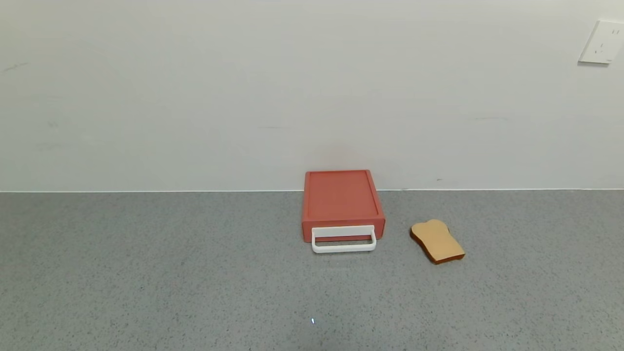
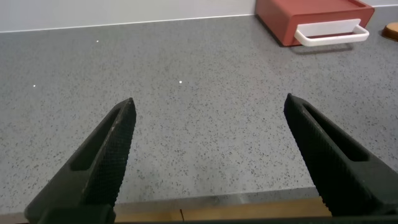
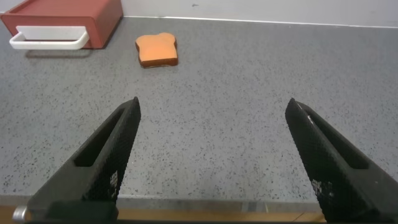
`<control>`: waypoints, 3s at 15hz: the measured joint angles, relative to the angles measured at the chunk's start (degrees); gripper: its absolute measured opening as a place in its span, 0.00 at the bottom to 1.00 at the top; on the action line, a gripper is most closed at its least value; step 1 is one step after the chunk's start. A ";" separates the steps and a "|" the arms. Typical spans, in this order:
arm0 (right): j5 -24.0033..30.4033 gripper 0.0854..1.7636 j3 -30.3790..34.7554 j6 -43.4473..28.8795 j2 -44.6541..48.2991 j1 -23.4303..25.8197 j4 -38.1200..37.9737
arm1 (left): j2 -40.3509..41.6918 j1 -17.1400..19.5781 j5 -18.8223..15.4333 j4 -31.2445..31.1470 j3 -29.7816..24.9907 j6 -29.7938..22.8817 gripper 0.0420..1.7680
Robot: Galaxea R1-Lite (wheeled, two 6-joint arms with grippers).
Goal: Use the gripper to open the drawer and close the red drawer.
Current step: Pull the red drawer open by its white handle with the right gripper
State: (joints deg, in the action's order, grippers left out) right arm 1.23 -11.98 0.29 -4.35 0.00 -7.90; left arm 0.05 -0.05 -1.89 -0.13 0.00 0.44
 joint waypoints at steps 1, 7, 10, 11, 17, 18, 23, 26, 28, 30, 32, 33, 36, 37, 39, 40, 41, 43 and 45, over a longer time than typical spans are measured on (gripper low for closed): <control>0.00 0.97 0.00 0.00 0.00 0.00 0.00 | 0.00 0.00 0.00 0.00 0.00 0.00 0.97; 0.00 0.97 0.00 0.00 0.00 0.00 0.00 | 0.00 0.00 0.00 0.00 0.00 0.00 0.97; 0.00 0.97 0.00 0.00 0.00 0.00 0.00 | 0.00 0.00 0.00 0.00 0.00 0.00 0.97; 0.00 0.97 0.00 0.00 0.00 0.00 0.00 | 0.00 0.00 0.00 0.00 0.00 0.00 0.97; 0.09 0.97 -6.75 0.04 -7.33 -1.04 0.11 | 0.00 0.00 0.05 -0.07 0.00 -0.17 0.97; 0.04 0.97 -9.62 0.04 -10.64 -1.76 0.18 | 0.00 0.00 0.05 -0.07 0.00 -0.11 0.97; 1.38 0.97 -26.33 -0.05 -32.02 -6.11 0.22 | 0.00 0.00 1.60 0.00 0.00 -1.97 0.97; 4.78 0.97 -36.41 -0.13 -46.58 -7.70 0.05 | 0.00 0.00 1.76 0.06 0.00 -2.17 0.97; 5.85 0.97 -42.40 -0.27 -55.60 -9.07 -0.22 | 0.00 0.00 1.34 0.06 0.00 -1.73 0.97; 5.96 0.97 -47.91 -0.51 -64.70 -11.54 -0.48 | 0.00 0.00 1.16 -0.13 0.00 -1.56 0.97; 3.30 0.97 -53.03 -1.87 -73.13 -15.62 -0.76 | 0.00 0.00 1.15 -0.13 0.00 -1.56 0.97; 1.11 0.97 -55.49 -2.77 -76.90 -18.05 -0.96 | 0.00 0.00 1.05 -0.13 0.00 -1.49 0.97; -4.32 0.97 -64.22 -7.38 -86.94 -25.55 -7.75 | 0.00 0.02 1.04 -0.13 0.00 -1.37 0.97; -5.22 0.97 -66.33 -9.89 -89.53 -27.23 -9.85 | 0.00 0.02 1.01 -0.13 0.00 -1.17 0.97; -8.45 0.97 -70.23 -14.01 -95.15 -30.12 -12.65 | 0.00 0.05 1.01 -0.13 0.00 -1.07 0.97; -10.83 0.97 -71.47 -15.59 -97.83 -31.09 -13.10 | 0.00 0.02 0.99 -0.13 0.00 -1.06 0.97; -13.17 0.97 -72.47 -17.79 -100.66 -31.89 -13.54 | 0.00 0.02 1.04 -0.13 0.00 -1.04 0.97; -15.75 0.97 -74.09 -22.48 -105.31 -32.74 -13.95 | 0.00 0.02 1.01 -0.13 0.00 -1.01 0.97; -17.10 0.97 -75.03 -25.34 -109.33 -33.18 -14.01 | 0.00 0.02 1.01 -0.11 0.00 -1.04 0.97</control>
State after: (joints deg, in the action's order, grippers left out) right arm -15.87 -87.02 -25.05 -113.68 -33.18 -21.91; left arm 0.05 -0.02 -0.88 -0.24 0.00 -0.60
